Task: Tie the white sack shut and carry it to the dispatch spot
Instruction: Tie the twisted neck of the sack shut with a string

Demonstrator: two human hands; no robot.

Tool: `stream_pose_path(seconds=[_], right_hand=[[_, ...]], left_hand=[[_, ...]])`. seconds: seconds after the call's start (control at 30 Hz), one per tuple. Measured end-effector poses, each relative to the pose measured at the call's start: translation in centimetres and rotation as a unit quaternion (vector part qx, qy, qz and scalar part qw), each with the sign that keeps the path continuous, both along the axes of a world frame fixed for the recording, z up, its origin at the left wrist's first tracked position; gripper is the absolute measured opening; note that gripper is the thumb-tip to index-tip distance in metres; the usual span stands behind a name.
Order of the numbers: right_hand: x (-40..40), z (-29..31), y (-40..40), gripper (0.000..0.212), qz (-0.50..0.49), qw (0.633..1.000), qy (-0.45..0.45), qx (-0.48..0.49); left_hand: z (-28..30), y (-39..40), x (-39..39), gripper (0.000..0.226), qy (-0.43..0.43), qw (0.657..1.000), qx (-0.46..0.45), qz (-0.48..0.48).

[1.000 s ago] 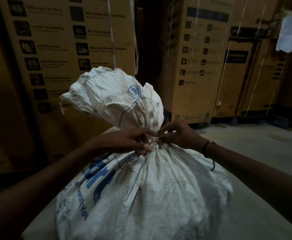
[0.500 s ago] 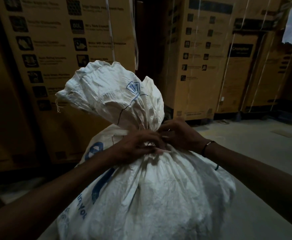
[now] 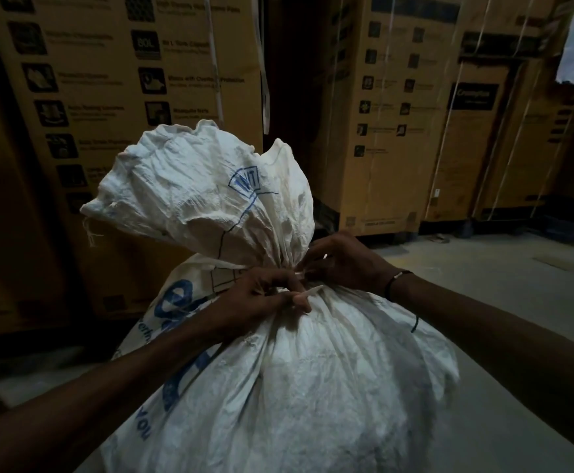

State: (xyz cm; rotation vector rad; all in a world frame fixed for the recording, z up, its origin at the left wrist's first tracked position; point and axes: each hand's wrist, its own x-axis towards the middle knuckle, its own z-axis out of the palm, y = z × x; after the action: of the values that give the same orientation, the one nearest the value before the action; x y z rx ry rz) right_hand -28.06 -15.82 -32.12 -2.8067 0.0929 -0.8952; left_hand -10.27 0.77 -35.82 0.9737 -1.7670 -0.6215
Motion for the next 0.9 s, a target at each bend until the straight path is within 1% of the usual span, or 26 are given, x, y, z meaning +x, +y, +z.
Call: stream_pose_path(seconds=[0.1, 0.23, 0.3, 0.4, 0.53, 0.63, 0.73, 0.8, 0.83, 0.9], right_hand=[[0.2, 0.0, 0.1, 0.014, -0.01, 1.0, 0.008, 0.012], [0.4, 0.4, 0.3, 0.009, -0.037, 0.998, 0.006, 0.052], [0.4, 0.9, 0.2, 0.007, -0.047, 0.997, 0.009, 0.067], [0.3, 1.1, 0.3, 0.006, -0.047, 0.995, -0.008, 0.089], [-0.3, 0.2, 0.7, 0.012, -0.033, 0.992, -0.04, 0.116], [-1.0, 0.0, 0.4, 0.02, -0.035, 0.991, -0.045, 0.123], [-1.5, -0.3, 0.1, 0.026, -0.05, 0.99, -0.049, 0.123], [-1.5, -0.6, 0.1, 0.025, -0.051, 0.99, -0.057, 0.122], [-1.5, -0.8, 0.1, 0.024, -0.055, 0.989, -0.061, 0.122], [-1.3, -0.9, 0.1, 0.024, -0.064, 0.987, -0.068, 0.128]], left_hand=[[0.0, 0.1, 0.1, 0.032, -0.001, 1.0, 0.002, 0.01], [0.6, -0.1, 0.3, 0.025, -0.005, 1.0, 0.019, 0.025], [1.0, -0.2, -0.3, 0.019, -0.009, 0.996, 0.006, 0.091], [1.0, -0.5, -1.1, 0.01, -0.03, 0.979, -0.054, 0.195], [0.3, -0.7, -1.3, 0.006, -0.057, 0.95, -0.11, 0.287], [0.0, -0.6, -1.3, 0.005, -0.061, 0.939, -0.134, 0.312], [-0.3, -0.5, -1.1, 0.025, -0.036, 0.94, -0.132, 0.314], [-0.4, -0.5, -1.1, 0.032, -0.032, 0.939, -0.134, 0.315], [-0.4, -0.6, -1.1, 0.031, -0.027, 0.939, -0.132, 0.317], [-0.4, -0.7, -1.1, 0.018, -0.011, 0.94, -0.122, 0.319]])
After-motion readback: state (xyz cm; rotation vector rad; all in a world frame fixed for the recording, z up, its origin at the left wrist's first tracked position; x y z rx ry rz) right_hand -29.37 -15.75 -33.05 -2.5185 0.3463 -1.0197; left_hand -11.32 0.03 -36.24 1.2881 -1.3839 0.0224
